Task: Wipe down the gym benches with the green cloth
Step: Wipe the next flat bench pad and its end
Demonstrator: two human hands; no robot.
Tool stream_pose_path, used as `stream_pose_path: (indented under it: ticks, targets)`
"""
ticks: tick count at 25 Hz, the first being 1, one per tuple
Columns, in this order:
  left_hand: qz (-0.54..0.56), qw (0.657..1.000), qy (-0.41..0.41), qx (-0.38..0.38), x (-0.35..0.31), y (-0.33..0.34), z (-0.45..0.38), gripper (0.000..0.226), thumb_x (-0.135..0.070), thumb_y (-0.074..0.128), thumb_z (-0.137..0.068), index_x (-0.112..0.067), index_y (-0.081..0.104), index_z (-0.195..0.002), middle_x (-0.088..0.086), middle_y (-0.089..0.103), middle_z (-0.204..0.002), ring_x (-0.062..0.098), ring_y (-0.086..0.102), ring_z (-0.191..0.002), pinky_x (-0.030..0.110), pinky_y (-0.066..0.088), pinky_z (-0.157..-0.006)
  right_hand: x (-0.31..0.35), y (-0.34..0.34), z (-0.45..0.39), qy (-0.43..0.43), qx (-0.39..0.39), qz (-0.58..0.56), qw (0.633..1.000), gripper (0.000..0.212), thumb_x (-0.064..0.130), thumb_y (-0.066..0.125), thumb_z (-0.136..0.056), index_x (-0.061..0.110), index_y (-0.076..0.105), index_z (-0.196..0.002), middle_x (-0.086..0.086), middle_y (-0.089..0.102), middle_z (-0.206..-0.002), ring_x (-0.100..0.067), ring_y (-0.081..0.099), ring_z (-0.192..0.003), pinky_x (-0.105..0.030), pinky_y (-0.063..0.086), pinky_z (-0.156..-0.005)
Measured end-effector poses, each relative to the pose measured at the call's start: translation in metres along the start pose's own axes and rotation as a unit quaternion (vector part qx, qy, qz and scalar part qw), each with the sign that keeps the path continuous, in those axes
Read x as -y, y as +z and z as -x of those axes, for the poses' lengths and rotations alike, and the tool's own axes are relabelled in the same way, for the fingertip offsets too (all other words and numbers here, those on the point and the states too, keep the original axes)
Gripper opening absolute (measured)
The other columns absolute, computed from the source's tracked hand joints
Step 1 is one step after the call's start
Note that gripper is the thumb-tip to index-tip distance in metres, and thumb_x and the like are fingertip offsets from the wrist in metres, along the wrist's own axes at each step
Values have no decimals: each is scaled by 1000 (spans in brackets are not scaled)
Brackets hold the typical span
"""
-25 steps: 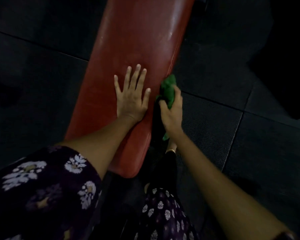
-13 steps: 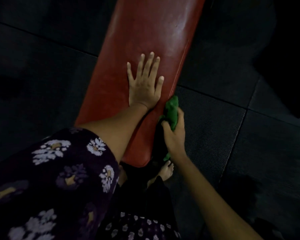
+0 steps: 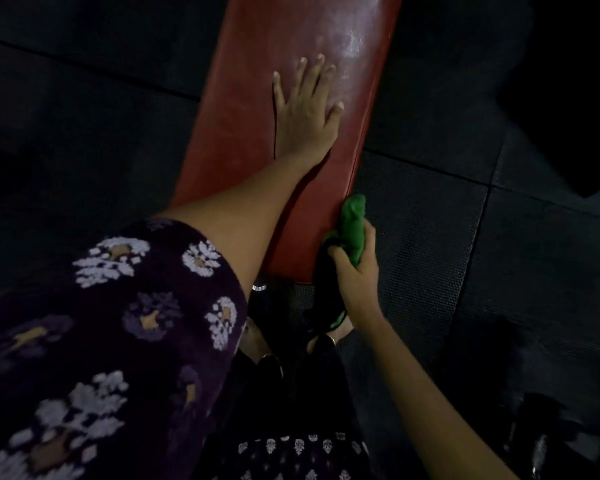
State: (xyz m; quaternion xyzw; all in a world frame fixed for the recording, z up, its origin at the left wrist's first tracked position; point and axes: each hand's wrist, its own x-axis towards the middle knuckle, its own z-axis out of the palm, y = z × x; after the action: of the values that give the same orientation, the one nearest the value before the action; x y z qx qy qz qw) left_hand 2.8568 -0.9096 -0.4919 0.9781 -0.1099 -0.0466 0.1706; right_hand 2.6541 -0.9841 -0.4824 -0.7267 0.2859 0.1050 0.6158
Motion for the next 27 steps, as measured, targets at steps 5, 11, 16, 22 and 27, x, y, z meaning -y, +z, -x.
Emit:
stream_pose_path:
  ticks: [5, 11, 16, 22, 27]
  targets:
    - [29, 996, 81, 1, 21, -6, 52, 48, -26, 34, -99, -13, 32, -145, 4, 28, -154, 22, 17, -144, 38, 1, -116, 29, 1, -47, -8, -95, 27, 995, 51, 27, 52, -79, 27, 46, -129, -1, 60, -112, -18, 58, -100, -44, 47, -94]
    - [41, 992, 121, -14, 47, -6, 117, 49, -29, 35, -95, -8, 44, -139, 9, 40, -147, 28, 31, -139, 42, 11, -115, -4, 15, 25, -12, -66, 30, 997, 51, 24, 53, -82, 25, 43, -132, -2, 59, -109, -14, 58, -95, -37, 49, -90]
    - [0, 986, 163, -26, 70, -12, 149, 49, -35, 40, -94, -10, 50, -135, 11, 45, -143, 28, 40, -134, 59, 17, -109, 15, 6, -13, -4, -104, 17, 994, 40, 12, 49, -89, 22, 48, -128, 11, 58, -85, -1, 55, -72, -36, 50, -80]
    - [-42, 996, 74, -10, 108, -28, 161, 64, -59, 36, -91, -21, 41, -142, 10, 29, -153, 26, 25, -142, 71, 1, -103, -23, -7, 53, -90, 10, 250, 964, 54, 27, 54, -82, 23, 40, -134, -8, 51, -114, -22, 53, -97, -45, 48, -86]
    - [77, 987, -140, 29, 127, -37, 173, 75, -68, 32, -87, -32, 15, -150, 10, 11, -158, 33, 18, -142, 65, 14, -109, -23, -39, 67, -405, 39, 608, 682, 46, 41, 44, -81, 29, 43, -125, -15, 44, -114, -34, 51, -92, -51, 42, -80]
